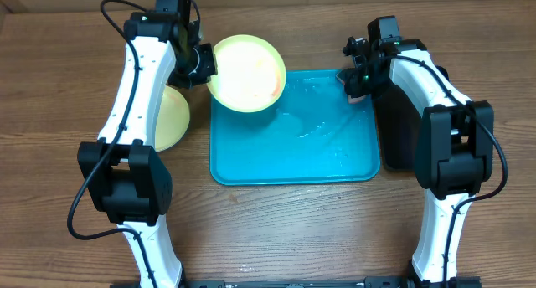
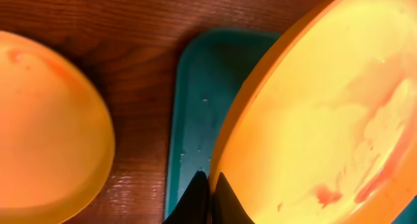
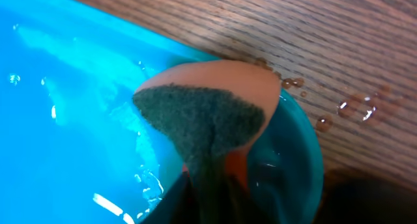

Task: Clean dirty plates on tray and stack at the side
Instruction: 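Lift the front yellow plate with the left gripper toward the plate stack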

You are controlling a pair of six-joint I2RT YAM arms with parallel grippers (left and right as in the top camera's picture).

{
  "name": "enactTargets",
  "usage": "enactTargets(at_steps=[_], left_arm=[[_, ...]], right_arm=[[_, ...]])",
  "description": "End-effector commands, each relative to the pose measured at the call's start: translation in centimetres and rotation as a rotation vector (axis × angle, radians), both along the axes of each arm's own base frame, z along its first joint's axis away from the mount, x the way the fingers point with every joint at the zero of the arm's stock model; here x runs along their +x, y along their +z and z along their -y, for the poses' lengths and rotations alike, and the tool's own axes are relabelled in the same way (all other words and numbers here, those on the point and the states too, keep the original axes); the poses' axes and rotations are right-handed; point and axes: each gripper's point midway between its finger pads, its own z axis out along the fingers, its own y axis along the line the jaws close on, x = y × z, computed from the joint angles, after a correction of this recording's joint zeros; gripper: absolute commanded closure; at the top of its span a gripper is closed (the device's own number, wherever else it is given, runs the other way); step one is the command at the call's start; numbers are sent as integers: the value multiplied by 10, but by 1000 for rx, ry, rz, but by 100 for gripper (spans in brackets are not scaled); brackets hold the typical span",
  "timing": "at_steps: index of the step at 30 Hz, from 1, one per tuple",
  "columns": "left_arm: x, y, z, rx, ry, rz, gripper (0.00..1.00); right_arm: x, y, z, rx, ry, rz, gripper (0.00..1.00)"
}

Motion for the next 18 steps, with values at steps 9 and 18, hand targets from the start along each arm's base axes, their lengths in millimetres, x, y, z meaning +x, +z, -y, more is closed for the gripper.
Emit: enactTargets(at_steps=[9,18], left_arm=[[-9,20,-10,390,75,62,96],[-10,32,-7,631,178,164,96]], right_arm=[[13,34,-4,74,-163,26,96],[12,197,17,205,-312,242,96]])
